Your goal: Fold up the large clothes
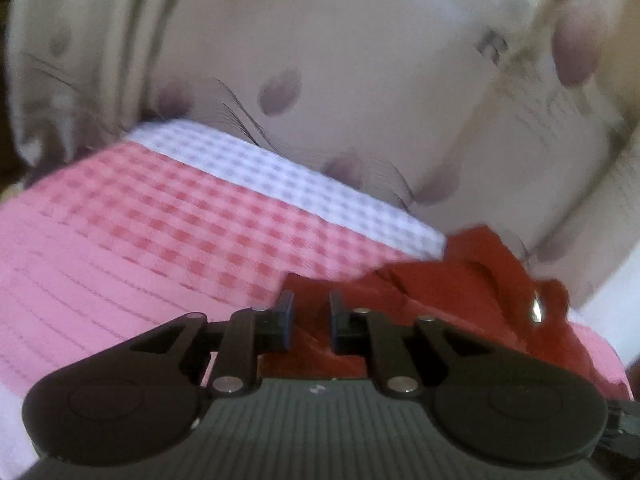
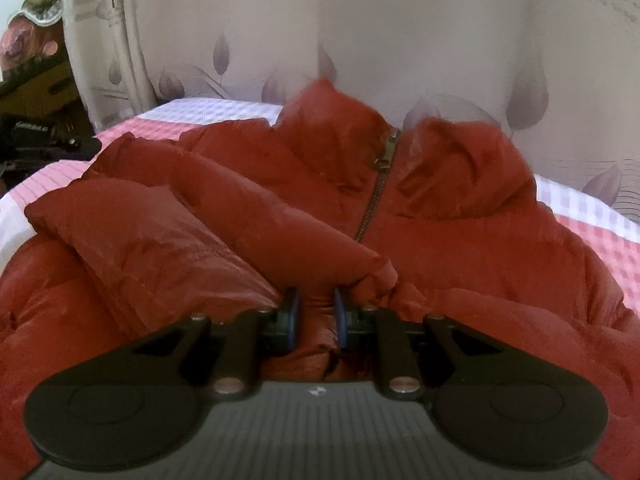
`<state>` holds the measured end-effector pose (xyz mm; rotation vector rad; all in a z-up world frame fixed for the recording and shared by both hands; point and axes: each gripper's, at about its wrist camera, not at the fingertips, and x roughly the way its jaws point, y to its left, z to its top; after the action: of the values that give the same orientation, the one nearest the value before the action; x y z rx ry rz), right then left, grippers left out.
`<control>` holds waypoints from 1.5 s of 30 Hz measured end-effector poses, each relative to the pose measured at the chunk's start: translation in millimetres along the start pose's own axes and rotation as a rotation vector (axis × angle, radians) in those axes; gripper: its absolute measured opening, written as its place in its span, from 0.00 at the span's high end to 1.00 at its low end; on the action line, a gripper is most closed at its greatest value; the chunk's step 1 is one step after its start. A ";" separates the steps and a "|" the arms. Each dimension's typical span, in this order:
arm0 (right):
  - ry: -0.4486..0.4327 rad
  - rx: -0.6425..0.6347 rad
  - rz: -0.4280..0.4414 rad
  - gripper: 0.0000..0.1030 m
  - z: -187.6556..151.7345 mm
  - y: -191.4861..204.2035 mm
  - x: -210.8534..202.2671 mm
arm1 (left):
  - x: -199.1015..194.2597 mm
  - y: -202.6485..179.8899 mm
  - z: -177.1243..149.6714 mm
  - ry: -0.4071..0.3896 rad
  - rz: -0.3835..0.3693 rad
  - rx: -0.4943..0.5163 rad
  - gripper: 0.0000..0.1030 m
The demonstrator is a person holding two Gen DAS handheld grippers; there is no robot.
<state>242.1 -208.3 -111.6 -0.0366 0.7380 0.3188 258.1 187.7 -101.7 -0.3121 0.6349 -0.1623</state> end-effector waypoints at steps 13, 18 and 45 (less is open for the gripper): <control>-0.050 0.074 0.043 0.82 4.1 -12.8 -18.1 | -19.5 -30.7 -7.3 0.011 0.133 0.172 0.81; -0.147 0.156 0.054 0.80 15.3 -27.7 -53.6 | -45.8 -85.9 -22.0 0.022 -0.029 0.234 0.81; -0.316 0.204 0.012 0.03 -74.6 -39.5 -214.7 | -173.1 -104.8 -106.5 -0.181 -0.163 0.403 0.02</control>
<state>56.0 -315.2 -27.0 0.2073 0.4540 0.2515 50.4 106.0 -51.3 0.0126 0.3851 -0.4073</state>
